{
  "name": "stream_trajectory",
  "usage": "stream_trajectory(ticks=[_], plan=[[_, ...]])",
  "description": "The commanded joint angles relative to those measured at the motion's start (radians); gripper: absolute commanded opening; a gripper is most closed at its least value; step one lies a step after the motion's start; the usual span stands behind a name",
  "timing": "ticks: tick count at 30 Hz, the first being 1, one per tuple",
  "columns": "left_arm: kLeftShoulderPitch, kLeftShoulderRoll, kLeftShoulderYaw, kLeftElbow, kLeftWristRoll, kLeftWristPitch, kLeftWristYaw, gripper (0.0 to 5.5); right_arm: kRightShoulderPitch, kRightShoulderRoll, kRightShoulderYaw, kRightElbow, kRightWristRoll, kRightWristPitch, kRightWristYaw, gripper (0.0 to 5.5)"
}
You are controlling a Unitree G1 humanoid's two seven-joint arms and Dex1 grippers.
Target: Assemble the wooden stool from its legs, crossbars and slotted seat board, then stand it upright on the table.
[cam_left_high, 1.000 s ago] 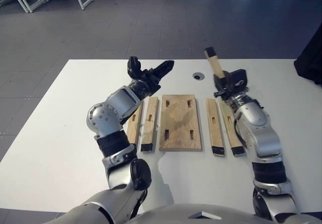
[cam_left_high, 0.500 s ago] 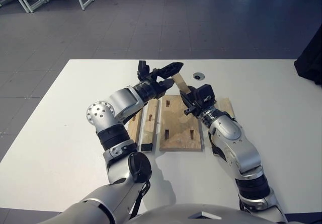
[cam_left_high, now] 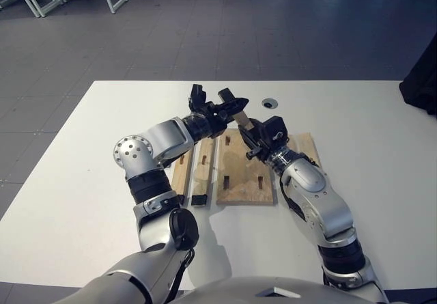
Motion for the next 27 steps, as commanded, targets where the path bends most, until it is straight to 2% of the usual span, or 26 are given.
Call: stream_trajectory(ticks=[1, 4, 10, 11, 15, 20, 23, 27], plan=[[-0.011, 0.022, -0.013, -0.017, -0.043, 0.003, 0.001, 1.20, 0.031, -0.030, 0.005, -0.019, 0.014, 0.035, 0.032, 1.28], [-0.006, 0.024, -0.013, -0.024, -0.060, 0.002, 0.008, 0.68, 0.039, -0.036, 0.008, -0.028, 0.016, 0.041, 0.039, 1.28], [0.004, 0.050, -0.039, -0.054, -0.104, 0.017, -0.012, 0.54, 0.042, -0.045, 0.006, -0.025, 0.012, 0.041, 0.033, 1.28], [0.012, 0.062, -0.054, -0.063, -0.098, 0.018, -0.025, 0.52, 0.039, -0.047, 0.007, -0.024, 0.007, 0.040, 0.030, 1.65], [0.057, 0.142, -0.151, -0.125, 0.017, -0.079, -0.089, 0.41, 0.029, -0.054, -0.008, -0.038, 0.022, 0.041, 0.040, 2.45], [0.159, 0.291, -0.159, -0.168, 0.201, -0.270, -0.124, 0.41, 0.053, -0.056, -0.026, -0.050, 0.017, 0.047, 0.013, 3.42], [0.258, 0.330, -0.150, -0.262, 0.323, -0.395, -0.086, 0.41, 0.071, -0.045, -0.027, -0.046, 0.014, 0.045, -0.009, 3.95], [0.354, 0.314, -0.322, -0.279, 0.509, -0.521, -0.096, 0.41, 0.076, -0.012, -0.030, -0.036, -0.047, 0.048, -0.105, 4.79]])
